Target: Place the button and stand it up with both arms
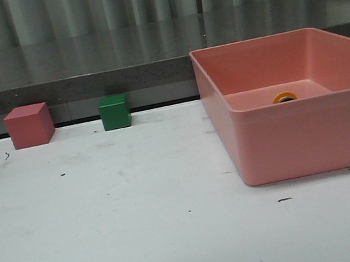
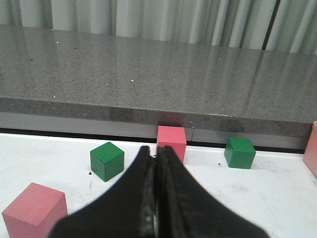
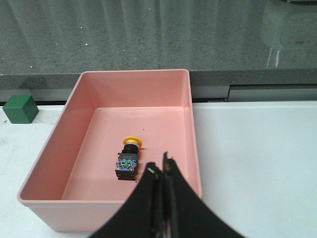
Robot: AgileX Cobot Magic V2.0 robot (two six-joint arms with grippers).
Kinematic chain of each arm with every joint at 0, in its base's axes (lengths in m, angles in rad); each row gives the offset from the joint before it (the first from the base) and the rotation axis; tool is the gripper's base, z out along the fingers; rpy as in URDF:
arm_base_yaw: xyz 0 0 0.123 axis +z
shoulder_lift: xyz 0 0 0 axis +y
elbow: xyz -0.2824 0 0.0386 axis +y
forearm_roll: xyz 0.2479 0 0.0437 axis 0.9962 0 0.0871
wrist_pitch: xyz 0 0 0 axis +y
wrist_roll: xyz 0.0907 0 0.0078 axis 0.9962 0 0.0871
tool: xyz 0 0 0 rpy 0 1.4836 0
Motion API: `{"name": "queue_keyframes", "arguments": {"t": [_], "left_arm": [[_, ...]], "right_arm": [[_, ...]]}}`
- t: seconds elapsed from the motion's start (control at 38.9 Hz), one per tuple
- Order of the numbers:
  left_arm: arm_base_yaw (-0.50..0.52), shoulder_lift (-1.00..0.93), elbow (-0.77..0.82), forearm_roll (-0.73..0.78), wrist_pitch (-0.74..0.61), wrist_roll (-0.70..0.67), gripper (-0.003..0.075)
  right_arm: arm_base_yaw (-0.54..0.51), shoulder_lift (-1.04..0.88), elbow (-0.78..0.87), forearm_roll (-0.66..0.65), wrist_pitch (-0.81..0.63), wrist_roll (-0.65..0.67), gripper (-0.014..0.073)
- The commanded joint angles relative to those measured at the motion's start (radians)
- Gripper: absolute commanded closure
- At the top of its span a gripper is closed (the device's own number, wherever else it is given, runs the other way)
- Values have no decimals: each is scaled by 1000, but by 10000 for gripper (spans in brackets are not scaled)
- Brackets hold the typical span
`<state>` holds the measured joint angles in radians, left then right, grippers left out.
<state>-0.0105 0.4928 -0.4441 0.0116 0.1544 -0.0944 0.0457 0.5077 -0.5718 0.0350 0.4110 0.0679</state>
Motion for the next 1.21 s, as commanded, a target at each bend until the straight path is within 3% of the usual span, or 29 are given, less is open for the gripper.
{"name": "queue_keyframes", "arguments": {"t": [0.0, 0.08, 0.23, 0.33, 0.46, 0.69, 0.93, 1.18], "left_arm": [[2, 8, -37, -3, -80, -8, 651], [2, 8, -37, -3, -80, -8, 519], [2, 8, -37, -3, -82, -8, 142], [2, 8, -37, -3, -82, -8, 31], [2, 8, -37, -3, -82, -8, 28], [2, 8, -37, -3, -79, -8, 28], [2, 8, -37, -3, -79, -8, 27], [2, 8, -37, -3, -79, -8, 27]], "right_arm": [[-6, 9, -38, -1, -74, -9, 561], [-6, 9, -38, -1, -74, -9, 407], [-6, 9, -38, -1, -75, -9, 120], [-6, 19, -38, -1, -90, -9, 13], [-6, 99, -45, -1, -112, -8, -37], [14, 440, -183, 11, -122, -8, -41], [145, 774, -381, 28, -104, -8, -41], [162, 1076, -633, 99, 85, 16, -41]]}}
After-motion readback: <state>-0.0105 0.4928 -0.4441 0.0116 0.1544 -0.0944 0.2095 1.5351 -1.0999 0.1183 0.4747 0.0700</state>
